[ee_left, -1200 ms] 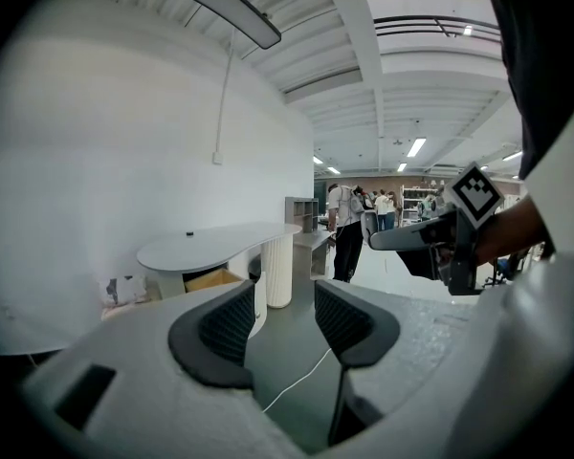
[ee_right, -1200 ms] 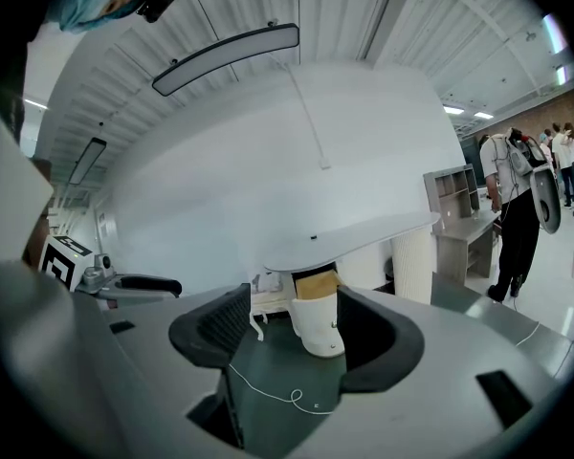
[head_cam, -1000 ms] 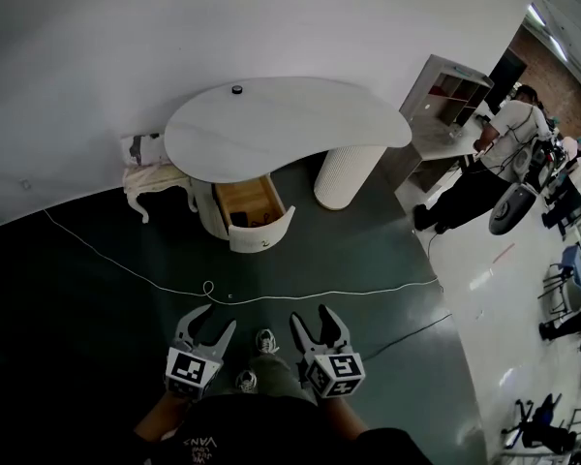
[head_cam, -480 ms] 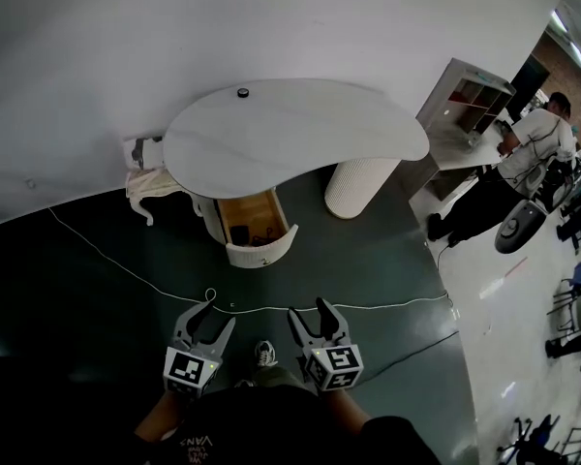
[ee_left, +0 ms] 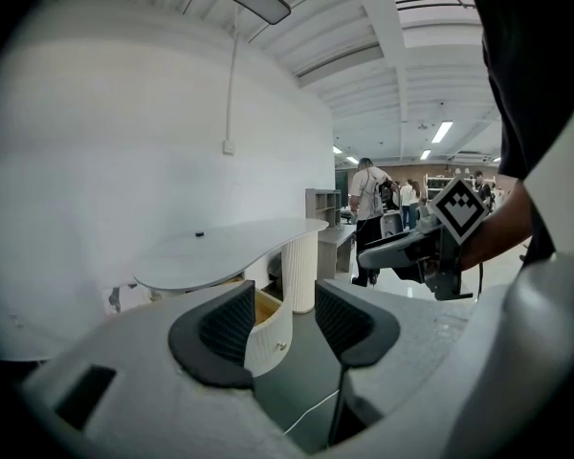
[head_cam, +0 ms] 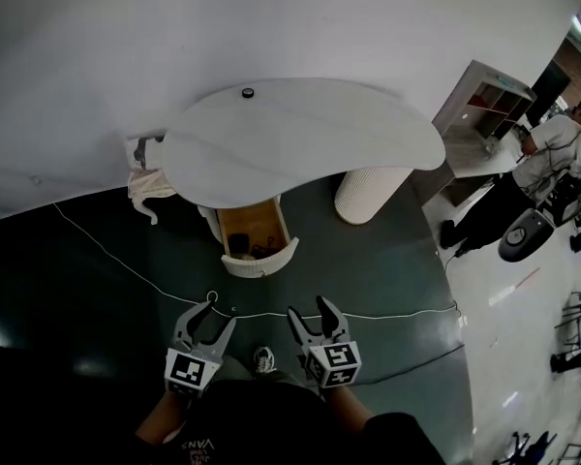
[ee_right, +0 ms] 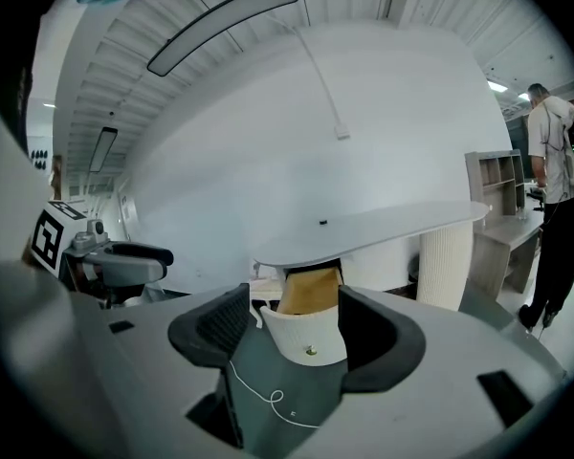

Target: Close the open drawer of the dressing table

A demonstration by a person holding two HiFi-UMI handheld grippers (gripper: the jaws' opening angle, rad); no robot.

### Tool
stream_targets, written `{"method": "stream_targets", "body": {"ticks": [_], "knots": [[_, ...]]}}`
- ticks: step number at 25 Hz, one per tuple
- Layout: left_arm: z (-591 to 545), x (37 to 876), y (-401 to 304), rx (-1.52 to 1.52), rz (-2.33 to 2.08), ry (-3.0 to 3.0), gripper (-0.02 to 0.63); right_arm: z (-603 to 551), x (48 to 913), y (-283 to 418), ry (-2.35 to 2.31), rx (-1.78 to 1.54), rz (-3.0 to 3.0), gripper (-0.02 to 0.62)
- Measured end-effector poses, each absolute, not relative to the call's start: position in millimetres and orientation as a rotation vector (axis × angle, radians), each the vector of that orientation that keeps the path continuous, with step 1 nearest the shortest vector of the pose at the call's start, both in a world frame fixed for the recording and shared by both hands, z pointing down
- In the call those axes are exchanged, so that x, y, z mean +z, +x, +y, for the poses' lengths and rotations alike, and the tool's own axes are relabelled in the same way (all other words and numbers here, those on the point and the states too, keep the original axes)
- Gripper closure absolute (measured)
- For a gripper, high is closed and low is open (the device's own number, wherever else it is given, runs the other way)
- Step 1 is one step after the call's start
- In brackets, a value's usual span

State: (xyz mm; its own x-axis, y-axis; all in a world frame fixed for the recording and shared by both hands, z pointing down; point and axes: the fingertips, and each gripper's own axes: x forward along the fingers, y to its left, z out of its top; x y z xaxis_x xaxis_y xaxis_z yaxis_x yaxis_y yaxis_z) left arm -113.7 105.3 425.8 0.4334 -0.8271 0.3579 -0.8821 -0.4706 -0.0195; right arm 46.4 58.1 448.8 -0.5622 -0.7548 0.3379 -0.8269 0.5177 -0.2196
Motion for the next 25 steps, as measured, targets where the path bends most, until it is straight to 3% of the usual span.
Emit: {"method": "stream_targets", "body": {"ticks": [25], "knots": [[-7.9, 478.1, -142.3, 0.622, -1.252, 2.545, 0.417, -48.7, 564.6, 7.0, 1.362, 0.603, -2.360, 0.322]]}}
